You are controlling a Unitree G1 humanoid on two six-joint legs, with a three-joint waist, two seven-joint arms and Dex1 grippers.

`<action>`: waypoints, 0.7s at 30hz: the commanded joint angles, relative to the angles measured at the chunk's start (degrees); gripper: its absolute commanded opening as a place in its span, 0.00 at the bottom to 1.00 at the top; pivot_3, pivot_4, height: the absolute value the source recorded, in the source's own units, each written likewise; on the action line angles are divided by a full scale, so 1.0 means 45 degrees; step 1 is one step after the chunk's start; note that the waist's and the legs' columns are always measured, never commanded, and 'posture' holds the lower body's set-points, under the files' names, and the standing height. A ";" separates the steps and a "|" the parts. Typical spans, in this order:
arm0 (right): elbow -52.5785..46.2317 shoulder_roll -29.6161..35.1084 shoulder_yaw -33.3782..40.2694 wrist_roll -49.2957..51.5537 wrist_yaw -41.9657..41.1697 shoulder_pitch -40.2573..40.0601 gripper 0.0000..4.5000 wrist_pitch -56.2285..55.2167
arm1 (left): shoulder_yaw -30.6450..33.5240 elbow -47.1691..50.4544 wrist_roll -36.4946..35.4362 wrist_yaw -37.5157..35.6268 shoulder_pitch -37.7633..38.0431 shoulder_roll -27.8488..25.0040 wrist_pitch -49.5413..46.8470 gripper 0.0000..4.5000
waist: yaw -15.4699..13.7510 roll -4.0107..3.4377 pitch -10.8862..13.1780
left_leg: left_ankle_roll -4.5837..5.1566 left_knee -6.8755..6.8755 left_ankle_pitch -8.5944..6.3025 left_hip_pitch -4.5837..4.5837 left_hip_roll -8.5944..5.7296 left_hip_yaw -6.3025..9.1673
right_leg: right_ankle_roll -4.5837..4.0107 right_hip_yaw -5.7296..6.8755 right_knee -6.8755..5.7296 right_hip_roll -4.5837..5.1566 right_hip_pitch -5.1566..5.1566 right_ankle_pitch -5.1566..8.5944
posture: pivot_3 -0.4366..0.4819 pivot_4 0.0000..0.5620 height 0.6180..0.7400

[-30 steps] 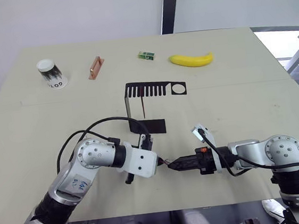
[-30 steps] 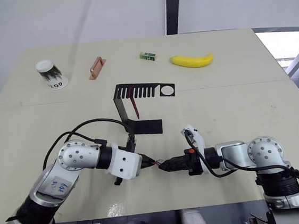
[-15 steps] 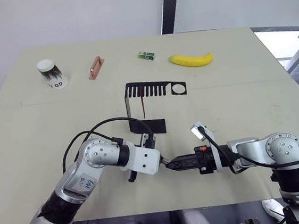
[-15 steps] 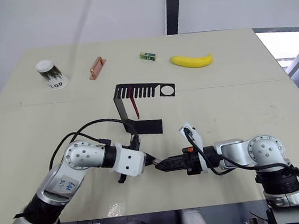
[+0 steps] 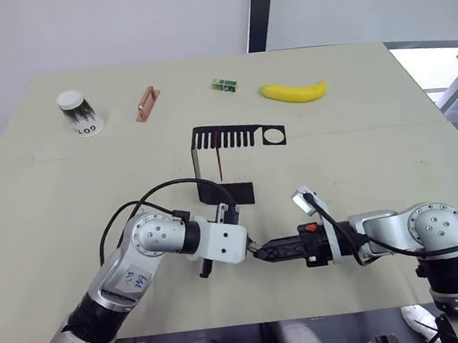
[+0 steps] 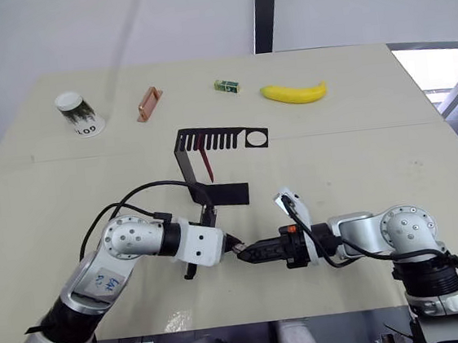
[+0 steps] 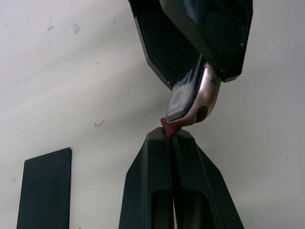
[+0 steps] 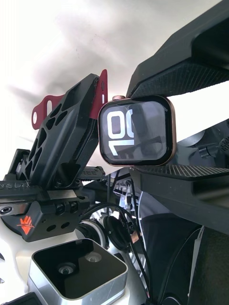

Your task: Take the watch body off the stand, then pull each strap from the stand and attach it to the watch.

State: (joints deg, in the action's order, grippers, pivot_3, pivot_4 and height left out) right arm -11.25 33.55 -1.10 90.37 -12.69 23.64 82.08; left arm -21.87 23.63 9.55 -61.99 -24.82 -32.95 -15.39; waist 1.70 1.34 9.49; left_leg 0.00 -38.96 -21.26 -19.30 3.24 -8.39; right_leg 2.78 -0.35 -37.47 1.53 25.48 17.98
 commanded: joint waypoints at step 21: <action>-0.0125 -0.0254 -0.0991 0.0255 0.0677 0.0288 0.33 -0.0008 | 0.0367 0.1471 -0.1396 -0.0223 -0.0374 0.0326 0.0158 0.00 | 0.0003 0.0000 0.0000 | 0.0000 -0.0002 0.0000 0.0000 0.0000 0.0001 | 0.0000 0.0001 -0.0001 0.0001 0.0000 0.0000 | 0.48 0.27 0.98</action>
State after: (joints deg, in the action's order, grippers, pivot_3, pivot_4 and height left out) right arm -11.23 33.51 -2.53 91.03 -11.09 24.55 81.55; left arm -20.72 23.85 8.26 -63.55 -24.81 -33.80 -16.30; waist 1.71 1.34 9.49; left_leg 0.01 -38.97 -21.26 -19.30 3.24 -8.39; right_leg 2.78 -0.34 -37.47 1.54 25.48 17.98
